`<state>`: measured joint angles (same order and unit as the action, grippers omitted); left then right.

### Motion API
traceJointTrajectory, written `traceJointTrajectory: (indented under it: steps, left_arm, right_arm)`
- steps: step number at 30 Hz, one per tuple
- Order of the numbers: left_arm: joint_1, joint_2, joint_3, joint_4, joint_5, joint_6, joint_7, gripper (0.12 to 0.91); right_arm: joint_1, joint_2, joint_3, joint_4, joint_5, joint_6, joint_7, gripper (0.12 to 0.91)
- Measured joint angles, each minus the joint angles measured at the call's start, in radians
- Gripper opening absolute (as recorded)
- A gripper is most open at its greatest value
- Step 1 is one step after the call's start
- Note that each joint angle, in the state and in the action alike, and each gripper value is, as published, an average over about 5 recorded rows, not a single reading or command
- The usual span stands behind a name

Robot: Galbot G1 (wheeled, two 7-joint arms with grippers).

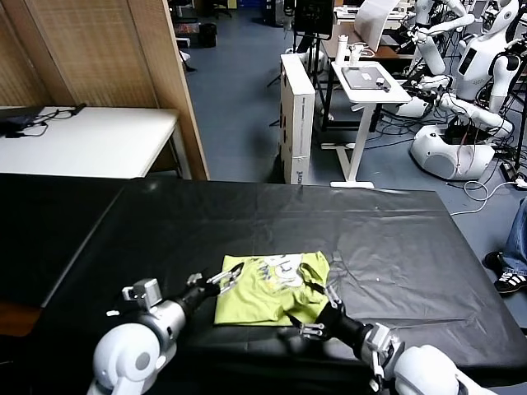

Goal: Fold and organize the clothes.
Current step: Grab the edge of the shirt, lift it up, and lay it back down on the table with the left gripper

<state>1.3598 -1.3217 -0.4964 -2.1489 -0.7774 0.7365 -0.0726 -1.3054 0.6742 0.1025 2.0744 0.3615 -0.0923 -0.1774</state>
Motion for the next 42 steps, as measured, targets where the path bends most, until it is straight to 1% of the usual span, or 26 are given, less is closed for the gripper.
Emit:
traceJointTrajectory:
  steps: [2, 4, 7, 10, 13, 15, 16, 18, 22, 28, 32, 35, 37, 38, 41, 42]
  left_arm:
    - [0.002, 0.001, -0.004, 0.004, 0.002, 0.0, 0.0, 0.907]
    - [0.004, 0.001, -0.004, 0.006, 0.004, 0.0, 0.001, 0.907]
    - [0.008, -0.002, -0.004, 0.007, 0.008, 0.0, 0.002, 0.907]
    - [0.016, -0.006, -0.004, 0.009, 0.015, 0.0, 0.007, 0.907]
    - [0.025, -0.007, -0.003, 0.011, 0.031, 0.0, 0.02, 0.907]
    - [0.028, -0.007, -0.003, 0.013, 0.038, 0.0, 0.025, 0.907]
    - [0.029, -0.007, -0.003, 0.014, 0.039, 0.0, 0.026, 0.907]
    - [0.029, -0.008, -0.003, 0.015, 0.041, 0.0, 0.027, 0.907]
    - [0.032, -0.014, -0.003, 0.015, 0.044, 0.0, 0.027, 0.907]
    - [0.046, -0.019, -0.003, 0.016, 0.053, 0.0, 0.03, 0.907]
    - [0.051, -0.019, -0.005, 0.015, 0.056, 0.0, 0.032, 0.907]
    - [0.053, -0.019, -0.007, 0.015, 0.057, 0.0, 0.033, 0.907]
    - [0.053, -0.019, -0.008, 0.015, 0.057, 0.0, 0.034, 0.907]
    - [0.053, -0.019, -0.008, 0.014, 0.057, 0.0, 0.034, 0.907]
    - [0.054, -0.019, -0.008, 0.014, 0.058, 0.0, 0.035, 0.907]
    - [0.054, -0.019, -0.008, 0.014, 0.058, 0.0, 0.035, 0.907]
  right_arm:
    - [-0.002, -0.002, 0.003, 0.001, 0.016, -0.008, 0.012, 0.531]
    - [-0.007, -0.002, 0.009, 0.004, 0.036, -0.021, 0.026, 0.492]
    - [-0.019, -0.002, 0.025, 0.012, 0.068, -0.039, 0.039, 0.482]
    - [-0.042, -0.008, 0.05, 0.025, 0.086, -0.046, 0.042, 0.52]
    - [-0.075, -0.02, 0.08, 0.039, 0.09, -0.045, 0.041, 0.625]
    - [-0.099, -0.027, 0.101, 0.045, 0.091, -0.042, 0.039, 0.685]
    - [-0.112, -0.03, 0.11, 0.047, 0.091, -0.041, 0.038, 0.701]
    - [-0.137, -0.033, 0.127, 0.047, 0.09, -0.037, 0.037, 0.714]
    - [-0.185, -0.029, 0.147, 0.044, 0.078, -0.03, 0.034, 0.713]
    - [-0.223, -0.023, 0.15, 0.042, 0.06, -0.026, 0.032, 0.707]
    - [-0.23, -0.023, 0.149, 0.041, 0.059, -0.026, 0.032, 0.687]
    - [-0.235, -0.023, 0.153, 0.04, 0.058, -0.026, 0.032, 0.645]
    - [-0.237, -0.023, 0.154, 0.036, 0.058, -0.026, 0.032, 0.585]
    - [-0.237, -0.024, 0.154, 0.033, 0.058, -0.026, 0.032, 0.543]
    - [-0.237, -0.023, 0.156, 0.027, 0.059, -0.026, 0.035, 0.373]
    - [-0.237, -0.023, 0.158, 0.027, 0.061, -0.026, 0.037, 0.3]
